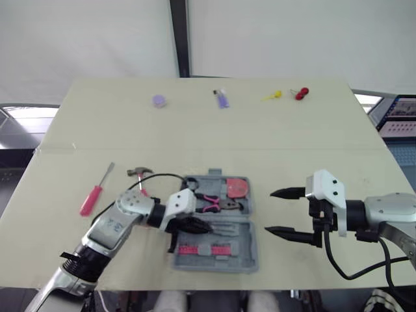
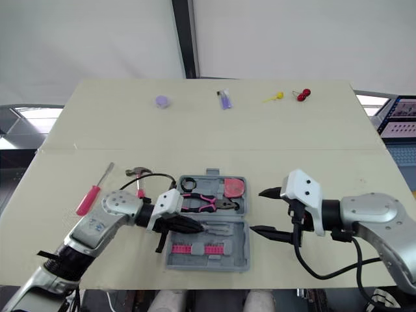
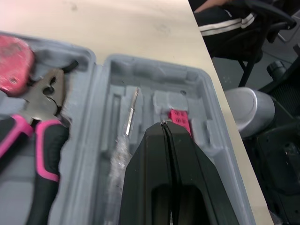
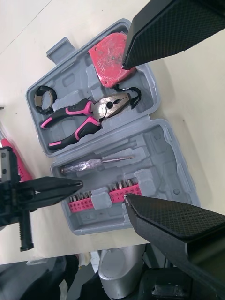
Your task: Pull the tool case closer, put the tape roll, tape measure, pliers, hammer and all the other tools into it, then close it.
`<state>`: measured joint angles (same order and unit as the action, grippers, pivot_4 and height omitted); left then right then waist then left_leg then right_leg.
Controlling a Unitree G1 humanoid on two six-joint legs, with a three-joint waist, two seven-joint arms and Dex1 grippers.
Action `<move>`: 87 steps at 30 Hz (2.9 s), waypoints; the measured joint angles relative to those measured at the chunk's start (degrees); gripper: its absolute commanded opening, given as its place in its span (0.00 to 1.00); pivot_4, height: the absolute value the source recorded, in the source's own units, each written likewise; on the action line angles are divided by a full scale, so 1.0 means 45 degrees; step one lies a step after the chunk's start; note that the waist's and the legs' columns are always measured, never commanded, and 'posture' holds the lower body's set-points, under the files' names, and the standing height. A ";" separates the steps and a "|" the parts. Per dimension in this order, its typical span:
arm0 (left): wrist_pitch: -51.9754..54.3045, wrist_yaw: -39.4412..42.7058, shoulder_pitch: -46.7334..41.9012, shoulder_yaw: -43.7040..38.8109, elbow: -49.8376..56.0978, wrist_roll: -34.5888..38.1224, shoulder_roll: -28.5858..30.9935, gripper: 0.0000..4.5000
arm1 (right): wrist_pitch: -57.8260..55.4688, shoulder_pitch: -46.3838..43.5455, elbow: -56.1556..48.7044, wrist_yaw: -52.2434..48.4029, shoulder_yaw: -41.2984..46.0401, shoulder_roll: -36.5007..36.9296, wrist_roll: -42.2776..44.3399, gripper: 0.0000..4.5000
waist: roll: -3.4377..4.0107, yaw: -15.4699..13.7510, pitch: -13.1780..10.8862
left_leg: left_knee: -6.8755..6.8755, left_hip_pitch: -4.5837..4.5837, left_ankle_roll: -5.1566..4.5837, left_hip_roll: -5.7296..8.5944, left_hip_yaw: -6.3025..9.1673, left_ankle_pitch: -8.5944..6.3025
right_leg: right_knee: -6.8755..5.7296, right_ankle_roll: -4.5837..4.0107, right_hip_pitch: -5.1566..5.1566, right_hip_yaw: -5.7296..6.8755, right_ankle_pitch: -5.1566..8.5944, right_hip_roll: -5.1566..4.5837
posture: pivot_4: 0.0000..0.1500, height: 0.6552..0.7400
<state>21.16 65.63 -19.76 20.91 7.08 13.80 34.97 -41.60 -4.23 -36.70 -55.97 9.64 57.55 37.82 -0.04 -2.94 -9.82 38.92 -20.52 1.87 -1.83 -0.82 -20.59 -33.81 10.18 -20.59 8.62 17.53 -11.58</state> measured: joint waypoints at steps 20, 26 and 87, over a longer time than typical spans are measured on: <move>-0.0980 -0.0382 -0.0285 0.0131 -0.1489 -0.1419 -0.0636 0.01 | 0.0000 -0.0014 0.0045 0.0002 0.0000 -0.0001 -0.0006 1.00 | 0.0000 0.0008 0.0000 | 0.0001 0.0000 -0.0001 0.0000 0.0000 0.0000 | -0.0001 0.0000 0.0000 0.0001 0.0000 0.0000 | 1.00 1.00; -0.0942 -0.0385 -0.0551 0.0109 -0.1698 -0.1438 -0.0815 0.01 | 0.0000 -0.0114 0.0053 0.0002 -0.0001 -0.0001 -0.0007 1.00 | 0.0000 0.0021 0.0000 | 0.0000 0.0000 -0.0001 0.0000 -0.0001 0.0000 | -0.0001 0.0000 -0.0001 0.0001 0.0000 0.0000 | 1.00 1.00; -0.1019 -0.0141 -0.0542 0.0131 -0.2225 -0.1903 -0.1254 0.01 | 0.0011 -0.0307 0.0230 0.0002 -0.0029 -0.0001 -0.0029 1.00 | 0.0000 0.0010 0.0000 | 0.0002 0.0000 -0.0001 0.0000 0.0000 -0.0001 | 0.0001 0.0001 0.0002 0.0002 -0.0001 -0.0001 | 1.00 1.00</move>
<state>16.57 65.00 -22.20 21.50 -2.93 5.24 29.33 -41.55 -5.61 -35.66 -55.96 9.51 57.55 37.69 -0.04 -2.90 -9.82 38.93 -20.52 1.87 -1.83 -0.82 -20.59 -33.81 10.18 -20.58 8.63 17.52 -11.58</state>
